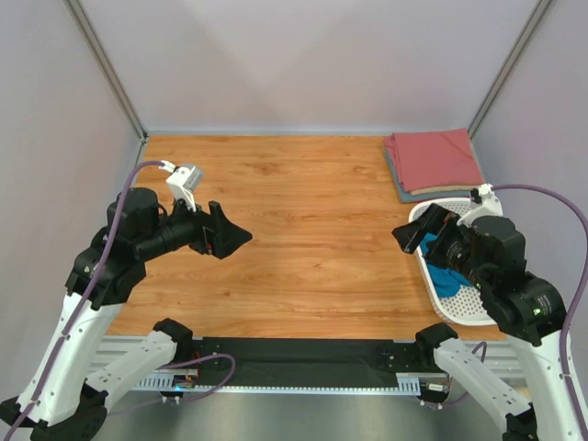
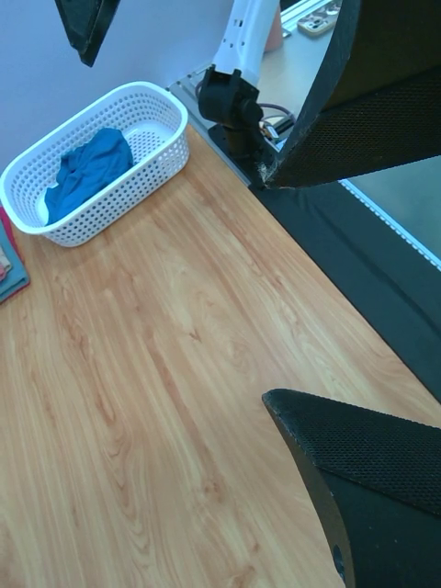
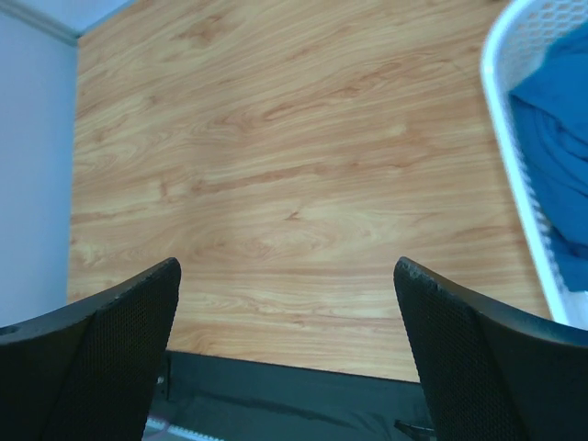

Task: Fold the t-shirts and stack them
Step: Grab the tshirt from the pile

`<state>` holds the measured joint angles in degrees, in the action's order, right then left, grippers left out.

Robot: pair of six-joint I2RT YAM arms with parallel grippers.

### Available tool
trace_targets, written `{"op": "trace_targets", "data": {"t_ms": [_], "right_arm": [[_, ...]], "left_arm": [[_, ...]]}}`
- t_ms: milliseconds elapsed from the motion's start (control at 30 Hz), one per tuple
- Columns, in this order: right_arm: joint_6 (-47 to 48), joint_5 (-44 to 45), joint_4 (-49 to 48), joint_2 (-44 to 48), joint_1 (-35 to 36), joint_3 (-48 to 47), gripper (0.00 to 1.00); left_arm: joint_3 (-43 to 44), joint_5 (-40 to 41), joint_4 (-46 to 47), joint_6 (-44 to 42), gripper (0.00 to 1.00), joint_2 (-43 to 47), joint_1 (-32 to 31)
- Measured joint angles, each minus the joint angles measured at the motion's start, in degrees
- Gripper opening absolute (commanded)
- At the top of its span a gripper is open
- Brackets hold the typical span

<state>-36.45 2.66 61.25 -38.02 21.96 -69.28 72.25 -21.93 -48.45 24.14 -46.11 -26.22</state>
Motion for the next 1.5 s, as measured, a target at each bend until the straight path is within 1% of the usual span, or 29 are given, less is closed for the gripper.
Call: {"op": "trace_targets", "data": {"t_ms": [133, 233, 333, 433, 467, 533, 633, 733, 1000, 1033, 1067, 1100, 1133, 1200, 1233, 1267, 1400, 1500], "right_arm": [[-1.66, 9.01, 3.08, -1.05, -0.02, -0.2, 1.0], [-2.82, 16.11, 4.15, -4.07, -0.02, -0.22, 1.0], [-3.23, 20.83, 4.76, -10.34, -1.64, -0.94, 1.0], [-3.15, 23.1, 4.35, -18.32, -6.27, -1.16, 1.0], [-2.93, 23.04, 3.61, -20.31, -7.96, -0.55, 1.0], [-2.43, 21.9, 0.81, -23.58, -13.62, 2.91, 0.99], [-2.19, 18.03, -3.04, -26.56, -23.52, 8.98, 0.96], [-2.14, 14.53, -6.78, -29.83, -30.32, 13.03, 0.93], [-3.3, 4.24, -21.27, -44.11, -39.6, 18.99, 0.86], [-3.43, 3.37, -22.6, -46.14, -40.41, 19.28, 0.82], [-3.43, 2.58, -23.82, -48.0, -41.07, 19.34, 0.75], [-3.48, 1.79, -24.98, -49.59, -41.68, 19.34, 0.63], [-3.1, 1.36, -25.29, -50.51, -42.1, 19.12, 0.36], [-2.71, 0.87, -25.97, -50.38, -42.8, 18.84, 0.17], [-2.51, 0.96, -26.36, -50.31, -42.97, 18.56, 0.05], [-1.92, 1.05, -26.21, -49.99, -43.04, 18.25, 0.0], [0.07, 2.45, -21.46, -45.79, -42.95, 14.23, 0.0], [2.12, 3.15, -16.02, -39.01, -42.14, 6.08, 0.0]], "left_arm": [[-1.07, 0.0, 1.18, 0.0, 0.96, -0.63, 0.0], [-4.04, -0.11, 2.4, 0.17, 0.96, -1.4, 0.0], [-8.02, -0.98, 3.74, 0.5, 0.95, -2.32, 0.02], [-11.02, -2.1, 4.28, 0.68, 0.95, -4.09, 0.0], [-11.54, -2.21, 4.42, 0.68, 0.95, -4.37, 0.0], [-12.52, -2.19, 4.55, 0.63, 0.95, -4.57, 0.0], [-12.66, -1.7, 4.61, 0.17, 0.95, -4.5, 0.0], [-12.66, -1.03, 4.59, -0.22, 0.95, -4.46, 0.0], [-12.63, -0.22, 5.16, -0.5, 0.94, -6.23, 0.0], [-12.63, -0.17, 5.25, -0.5, 0.94, -6.82, 0.0], [-12.63, -0.13, 5.33, -0.48, 0.94, -7.26, 0.0], [-12.63, -0.02, 5.46, -0.48, 0.94, -7.61, 0.02], [-12.63, 0.02, 5.49, -0.48, 0.94, -7.82, 0.0], [-12.61, 0.17, 5.49, -0.48, 0.93, -8.02, 0.0], [-12.61, 0.24, 5.49, -0.48, 0.94, -8.02, 0.0], [-12.55, 0.37, 5.46, -0.46, 0.93, -8.02, 0.0], [-11.78, 0.94, 5.4, -0.44, 0.93, -8.0, 0.0], [-10.69, 1.66, 5.35, -0.46, 0.93, -8.0, 0.02]]}}
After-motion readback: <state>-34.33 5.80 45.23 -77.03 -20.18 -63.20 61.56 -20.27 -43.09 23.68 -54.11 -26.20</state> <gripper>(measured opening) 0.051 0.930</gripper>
